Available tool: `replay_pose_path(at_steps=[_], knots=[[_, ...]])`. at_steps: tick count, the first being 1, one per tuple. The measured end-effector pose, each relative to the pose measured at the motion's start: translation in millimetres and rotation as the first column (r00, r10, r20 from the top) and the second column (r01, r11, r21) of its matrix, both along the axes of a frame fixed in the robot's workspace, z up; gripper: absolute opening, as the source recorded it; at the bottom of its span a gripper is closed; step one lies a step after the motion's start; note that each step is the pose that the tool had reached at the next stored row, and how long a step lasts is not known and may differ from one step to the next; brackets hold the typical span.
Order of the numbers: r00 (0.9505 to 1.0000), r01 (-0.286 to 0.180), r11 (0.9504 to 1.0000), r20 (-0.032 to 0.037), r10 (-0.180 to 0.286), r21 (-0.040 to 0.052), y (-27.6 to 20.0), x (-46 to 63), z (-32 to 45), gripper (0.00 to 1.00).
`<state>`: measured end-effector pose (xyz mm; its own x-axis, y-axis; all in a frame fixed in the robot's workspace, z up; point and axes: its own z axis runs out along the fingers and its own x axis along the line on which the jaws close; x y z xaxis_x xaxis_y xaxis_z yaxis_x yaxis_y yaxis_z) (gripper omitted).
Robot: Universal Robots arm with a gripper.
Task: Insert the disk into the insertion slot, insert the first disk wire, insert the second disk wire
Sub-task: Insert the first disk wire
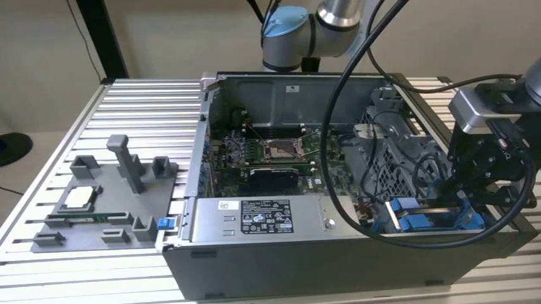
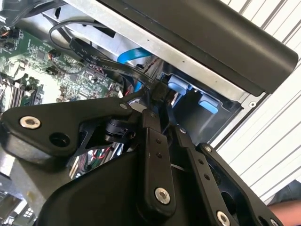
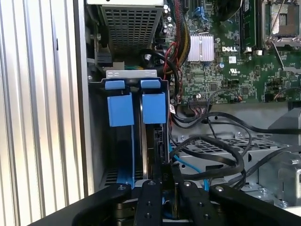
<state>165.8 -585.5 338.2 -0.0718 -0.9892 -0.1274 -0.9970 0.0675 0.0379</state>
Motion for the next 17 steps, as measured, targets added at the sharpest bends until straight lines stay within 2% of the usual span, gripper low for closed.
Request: replay_pose_path(at_steps=[6, 9, 15, 17], knots=[[1.0, 0.0, 1.0, 0.0005, 0.0, -0.0002, 0.2, 0.2, -1.0, 0.0], [1.0, 0.0, 1.0, 0.0005, 0.0, -0.0004, 0.2, 0.2, -4.6, 0.0], [1.0, 0.0, 1.0, 0.0004, 0.0, -0.0067, 0.5, 0.2, -13.2, 0.0], [1.0, 0.0, 1.0, 0.0003, 0.0, -0.0089, 0.6, 0.2, -13.5, 0.0]])
